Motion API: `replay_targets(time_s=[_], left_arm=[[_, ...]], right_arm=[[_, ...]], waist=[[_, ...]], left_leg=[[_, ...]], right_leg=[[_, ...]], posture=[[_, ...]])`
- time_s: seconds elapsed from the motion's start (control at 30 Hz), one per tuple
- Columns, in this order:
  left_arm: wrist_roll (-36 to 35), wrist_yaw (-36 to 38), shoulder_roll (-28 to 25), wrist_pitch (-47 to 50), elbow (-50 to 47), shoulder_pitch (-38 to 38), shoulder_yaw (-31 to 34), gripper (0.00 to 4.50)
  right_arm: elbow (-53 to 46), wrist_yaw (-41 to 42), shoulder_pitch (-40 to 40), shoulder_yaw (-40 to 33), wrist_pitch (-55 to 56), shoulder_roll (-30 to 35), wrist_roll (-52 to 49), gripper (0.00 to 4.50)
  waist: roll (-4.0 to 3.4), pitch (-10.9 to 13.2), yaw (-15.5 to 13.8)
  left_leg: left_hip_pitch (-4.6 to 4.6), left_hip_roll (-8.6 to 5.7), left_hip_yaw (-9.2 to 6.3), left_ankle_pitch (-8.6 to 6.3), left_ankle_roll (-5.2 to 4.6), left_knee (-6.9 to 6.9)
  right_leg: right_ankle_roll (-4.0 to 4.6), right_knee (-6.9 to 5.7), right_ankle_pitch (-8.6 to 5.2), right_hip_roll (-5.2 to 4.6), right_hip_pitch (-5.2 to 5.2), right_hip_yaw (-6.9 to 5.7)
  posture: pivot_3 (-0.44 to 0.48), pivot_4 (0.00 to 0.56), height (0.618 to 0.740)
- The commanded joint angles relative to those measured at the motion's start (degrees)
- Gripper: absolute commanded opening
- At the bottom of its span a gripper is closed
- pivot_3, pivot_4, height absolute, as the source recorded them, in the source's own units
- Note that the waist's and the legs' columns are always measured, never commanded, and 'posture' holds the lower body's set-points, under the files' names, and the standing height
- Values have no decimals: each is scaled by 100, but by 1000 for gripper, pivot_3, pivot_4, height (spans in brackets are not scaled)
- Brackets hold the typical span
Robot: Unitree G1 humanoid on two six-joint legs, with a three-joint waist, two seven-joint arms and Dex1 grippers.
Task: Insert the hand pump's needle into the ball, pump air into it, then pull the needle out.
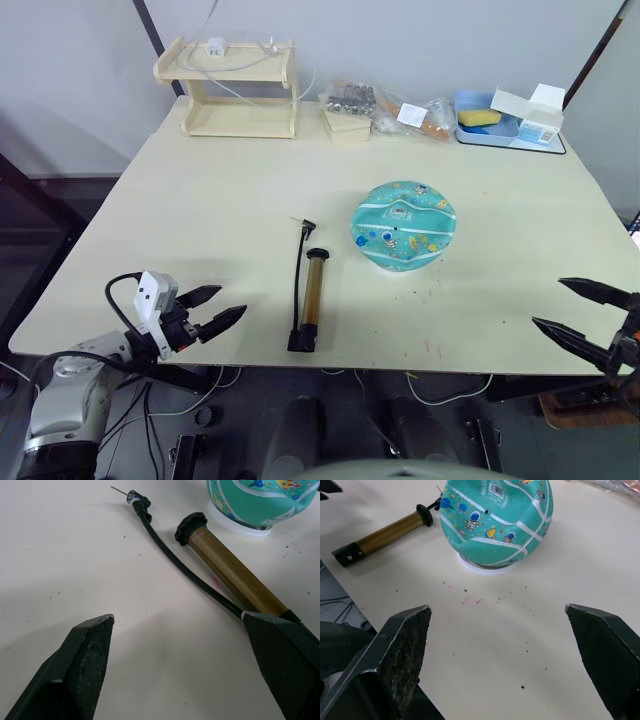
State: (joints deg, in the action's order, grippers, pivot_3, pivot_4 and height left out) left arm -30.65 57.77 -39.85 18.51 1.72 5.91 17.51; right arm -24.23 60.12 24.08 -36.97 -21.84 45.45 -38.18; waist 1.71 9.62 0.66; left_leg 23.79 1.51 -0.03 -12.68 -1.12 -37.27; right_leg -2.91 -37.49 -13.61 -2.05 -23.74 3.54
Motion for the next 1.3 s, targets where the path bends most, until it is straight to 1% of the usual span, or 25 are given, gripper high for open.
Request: replay_targets(time_s=[0.03, 0.2, 0.33, 0.43, 0.5, 0.57, 0.6, 0.7, 0.87, 0.97, 1.03, 1.13, 1.3], left_arm=[[-178, -21, -84, 207, -261, 3, 176, 4368], [-337, -120, -152, 533, -550, -146, 226, 4368], [-294, -438, -295, 1052, -1087, -439, -2, 4368], [-321, -844, -428, 1832, -1551, -807, -266, 4368], [-306, -1050, -485, 2209, -1673, -1005, -389, 4368], [-160, -1451, -554, 2710, -1754, -1224, -509, 4368], [-322, -1888, -414, 3450, -1847, -1542, -524, 4368], [-554, -2854, 49, 5055, -2142, -2389, -617, 4368], [13, -4095, 732, 6460, -2230, -3342, -938, 4368], [510, -4669, 842, 6826, -2121, -3695, -1368, 4368], [718, -4897, 949, 6952, -2090, -3867, -1598, 4368], [970, -5147, 1255, 7087, -1975, -4031, -1706, 4368], [1358, -5459, 1726, 7012, -1744, -4030, -1816, 4368]], right_arm=[[-151, 15, -64, -92, 124, -5, -42, 4500], [-325, 3, -322, 14, 21, 62, -209, 4500], [-720, 68, -732, 33, -328, 396, -689, 4500], [-997, 160, -997, 3, -633, 785, -1048, 4500], [-1101, 148, -1070, -29, -775, 925, -1164, 4500], [-1195, 86, -1150, -44, -899, 1039, -1255, 4500], [-1238, 87, -1200, -122, -960, 1137, -1289, 4500], [-1415, 25, -1328, -240, -1116, 1341, -1395, 4500], [-1620, -157, -1529, -214, -1284, 1417, -1545, 4500], [-1652, -252, -1598, -193, -1329, 1387, -1618, 4500], [-1650, -313, -1648, -190, -1343, 1349, -1681, 4500], [-1634, -322, -1659, -148, -1341, 1331, -1654, 4500], [-1515, -267, -1737, -27, -1314, 1353, -1610, 4500]], waist=[[0, 0, 0], [-1, 1, 2], [-10, 7, 1], [-8, 7, -3], [-8, 8, -11], [-3, 11, -7], [-3, 11, -6], [0, 20, -39], [14, 21, 10], [17, 23, 7], [17, 23, 4], [17, 23, -7], [18, 24, -7]], left_leg=[[0, 0, 0, 0, 0, 0], [0, 0, 0, 0, 0, -1], [0, 0, 0, 0, -1, -2], [0, -5, -2, 1, -1, -2], [4, -10, -5, 1, -1, -2], [5, -12, -7, 1, -1, -2], [6, -13, -7, 0, -2, -2], [13, -21, -14, 1, -3, -13], [8, -31, -20, 2, -2, -17], [8, -33, -26, 1, -2, -16], [8, -34, -27, 1, -2, -16], [8, -35, -28, 2, -1, -16], [9, -37, -30, 2, -1, -16]], right_leg=[[0, 0, 0, 0, 0, 0], [0, -1, 0, 0, 0, 0], [-1, -2, 0, 4, 0, 0], [-1, -2, 1, 23, 1, -4], [-2, -2, 1, 25, 2, -7], [-2, 0, 1, 25, 4, -10], [-2, 1, 1, 26, 4, -11], [-8, -3, 3, 25, 8, -27], [-30, -6, 16, 35, 21, -39], [-29, -9, 15, 40, 20, -40], [-29, -11, 15, 45, 20, -41], [-28, -12, 16, 44, 20, -39], [-24, -10, 19, 39, 20, -36]], posture=[[0, 150, 740], [0, 150, 740], [0, 150, 740], [0, 150, 740], [0, 150, 740], [0, 150, 740], [0, 150, 740], [0, 150, 740], [0, 150, 740], [0, 150, 740], [0, 150, 740], [0, 150, 740], [0, 150, 740]])
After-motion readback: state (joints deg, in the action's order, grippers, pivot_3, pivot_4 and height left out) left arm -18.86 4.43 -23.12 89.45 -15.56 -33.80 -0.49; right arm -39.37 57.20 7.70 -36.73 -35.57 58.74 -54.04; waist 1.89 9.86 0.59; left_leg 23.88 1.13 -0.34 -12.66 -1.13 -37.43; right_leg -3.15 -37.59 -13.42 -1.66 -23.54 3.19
